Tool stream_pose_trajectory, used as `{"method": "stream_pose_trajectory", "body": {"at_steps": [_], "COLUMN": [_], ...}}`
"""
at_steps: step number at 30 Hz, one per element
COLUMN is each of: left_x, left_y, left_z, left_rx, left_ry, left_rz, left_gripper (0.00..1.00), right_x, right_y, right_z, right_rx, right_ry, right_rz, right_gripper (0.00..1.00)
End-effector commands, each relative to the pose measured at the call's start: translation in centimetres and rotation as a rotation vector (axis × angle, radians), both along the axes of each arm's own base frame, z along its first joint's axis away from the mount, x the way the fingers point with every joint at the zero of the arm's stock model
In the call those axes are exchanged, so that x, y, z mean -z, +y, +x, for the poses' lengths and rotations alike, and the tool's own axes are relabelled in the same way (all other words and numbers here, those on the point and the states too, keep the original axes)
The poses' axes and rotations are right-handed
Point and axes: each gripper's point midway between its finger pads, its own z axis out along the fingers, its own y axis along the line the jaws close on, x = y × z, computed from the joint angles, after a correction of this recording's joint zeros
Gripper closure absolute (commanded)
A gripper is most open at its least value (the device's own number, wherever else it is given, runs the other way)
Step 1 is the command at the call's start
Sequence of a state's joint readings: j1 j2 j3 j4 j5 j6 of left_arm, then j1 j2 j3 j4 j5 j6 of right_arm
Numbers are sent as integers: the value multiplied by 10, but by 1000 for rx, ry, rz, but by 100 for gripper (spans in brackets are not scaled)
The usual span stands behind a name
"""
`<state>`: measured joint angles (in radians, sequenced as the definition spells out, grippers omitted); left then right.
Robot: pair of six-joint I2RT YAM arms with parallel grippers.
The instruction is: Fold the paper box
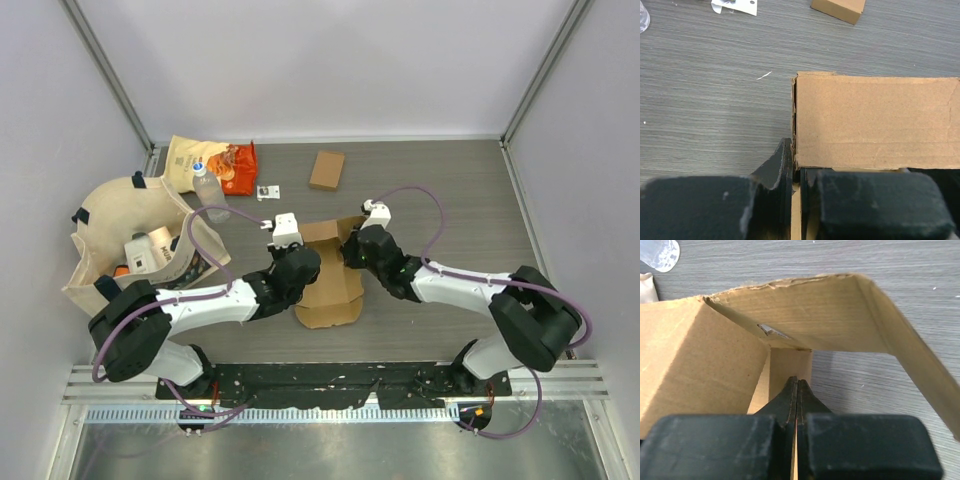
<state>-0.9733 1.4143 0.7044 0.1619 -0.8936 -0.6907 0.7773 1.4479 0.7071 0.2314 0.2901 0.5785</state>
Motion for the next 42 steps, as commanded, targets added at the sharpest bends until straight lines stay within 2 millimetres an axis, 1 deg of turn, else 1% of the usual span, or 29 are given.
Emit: {"method": "stream_pose_trajectory", "body": {"at_steps": [1,3,5,7,8,10,11,12,14,16,17,18,19,20,21,23,26,27,29,31,32,33,34,35,36,38,39,40,42], "left_x": [-22,-19,-15,-7,-7,2,3,4,9,11,10,10,10,8,7,8,9,9,9,9,9,9,9,10,11,15,14,18,18], "left_y": [-9,-11,-11,-10,-9,-5,-3,-2,0,1,-1,0,1,1,1,-3,-6,-8,-8,-6,-6,-5,-6,-6,-6,-8,-10,-11,-12], "left_z": [5,5,4,4,5,7,9,10,12,11,13,12,12,12,13,13,13,13,13,13,13,13,13,14,14,15,16,17,20], "left_rx": [-15,-9,-11,-14,-18,-27,-19,-18,3,22,32,40,40,39,40,54,63,67,66,59,57,56,55,55,54,53,53,52,42], "left_ry": [-42,-37,-30,-25,-32,-36,-48,-51,-63,-65,-72,-75,-76,-82,-82,-80,-75,-74,-73,-77,-78,-78,-81,-80,-80,-74,-75,-68,-70], "left_rz": [-109,-117,-123,-105,-97,-47,-2,21,89,126,123,141,145,136,134,127,119,116,112,113,112,112,111,112,110,113,110,119,119], "left_gripper": [100,100,100,100,100,100,100,100,100,100,100,100,100,100,100,100,100,100,100,100,100,100,100,100,100,100,100,100,100], "right_x": [10,20,36,38,39,22,28,13,11,-16,-16,-36,-50,-50,-61,-56,-56,-61,-52,-47,-39,-40,-37,-36,-39,-44,-54,-58,-62], "right_y": [16,17,13,10,2,-8,-20,-26,-42,-50,-66,-63,-69,-81,-83,-89,-74,-67,-67,-74,-77,-81,-84,-81,-77,-61,-51,-41,-33], "right_z": [-1,-1,-4,-3,-7,-6,-15,-19,-38,-49,-58,-59,-61,-63,-59,-54,-46,-43,-33,-21,-17,-11,-9,-8,-7,-14,-17,-21,-25], "right_rx": [-10,0,10,20,24,29,19,-13,-93,-175,-175,-209,-232,-208,-200,-207,-276,-302,-293,-254,-242,-218,-208,-212,-210,-232,-210,-213,-175], "right_ry": [9,23,45,55,74,65,119,108,192,162,206,183,143,168,157,173,174,165,177,171,185,178,187,192,192,208,216,215,242], "right_rz": [60,83,63,47,0,-27,-81,-92,-110,-105,-146,-132,-152,-187,-187,-211,-202,-184,-222,-281,-309,-341,-361,-362,-344,-299,-237,-208,-141], "right_gripper": [99,99,99,99,99,99,98,97,89,77,74,67,56,53,50,45,40,40,39,40,41,44,54,60,74,88,95,96,99]}}
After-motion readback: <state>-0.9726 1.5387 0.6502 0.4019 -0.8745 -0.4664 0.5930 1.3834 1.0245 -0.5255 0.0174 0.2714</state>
